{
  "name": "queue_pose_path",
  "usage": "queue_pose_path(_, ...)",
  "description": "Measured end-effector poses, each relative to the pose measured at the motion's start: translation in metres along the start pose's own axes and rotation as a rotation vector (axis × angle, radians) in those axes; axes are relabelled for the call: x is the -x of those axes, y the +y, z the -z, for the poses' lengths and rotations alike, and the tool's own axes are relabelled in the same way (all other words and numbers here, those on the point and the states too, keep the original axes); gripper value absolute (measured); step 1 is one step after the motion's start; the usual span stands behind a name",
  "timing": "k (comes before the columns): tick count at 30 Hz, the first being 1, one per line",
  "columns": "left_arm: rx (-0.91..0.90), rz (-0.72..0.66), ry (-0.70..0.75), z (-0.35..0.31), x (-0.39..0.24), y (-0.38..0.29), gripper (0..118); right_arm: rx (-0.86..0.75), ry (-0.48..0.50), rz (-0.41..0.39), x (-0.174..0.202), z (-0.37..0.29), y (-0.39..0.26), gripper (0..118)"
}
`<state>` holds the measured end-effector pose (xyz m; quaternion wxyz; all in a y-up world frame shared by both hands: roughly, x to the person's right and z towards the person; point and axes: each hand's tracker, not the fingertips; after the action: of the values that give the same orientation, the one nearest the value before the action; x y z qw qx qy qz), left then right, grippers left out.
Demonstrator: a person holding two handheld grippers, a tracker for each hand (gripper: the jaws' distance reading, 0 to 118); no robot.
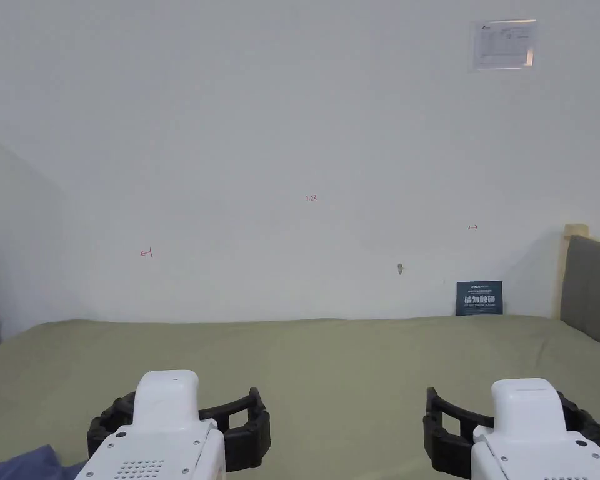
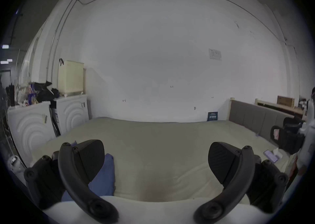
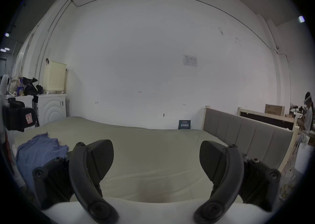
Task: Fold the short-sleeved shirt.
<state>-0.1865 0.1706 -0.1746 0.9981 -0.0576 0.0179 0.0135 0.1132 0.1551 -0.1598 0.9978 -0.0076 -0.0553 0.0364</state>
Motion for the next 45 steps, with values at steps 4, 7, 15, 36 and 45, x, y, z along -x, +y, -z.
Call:
queue_pose_path(4, 0.055, -0.256, -0.079, 0.004, 0.02, -0.001, 118, -0.059, -0.008, -0.209, 0.016, -0.001, 0.006, 104)
queue_pose_path(7, 0.185, -0.808, -0.277, 0.018, 0.06, -0.02, 118, -0.134, -0.021, -0.653, 0.044, -0.003, 0.006, 104)
queue_pose_path(15, 0.388, -1.797, -0.544, 0.043, 0.092, -0.143, 118, -0.386, 0.177, -1.802, 0.081, -0.001, -0.047, 104)
queue_pose_path(36, -0.068, 0.076, 0.067, 0.006, -0.013, 0.0, 118, -0.027, 0.034, 0.125, -0.005, 0.013, -0.001, 104)
queue_pose_path(45, -0.048, 0.051, 0.042, 0.003, -0.003, 0.005, 118, -0.051, -0.002, 0.041, -0.008, 0.01, 0.003, 104)
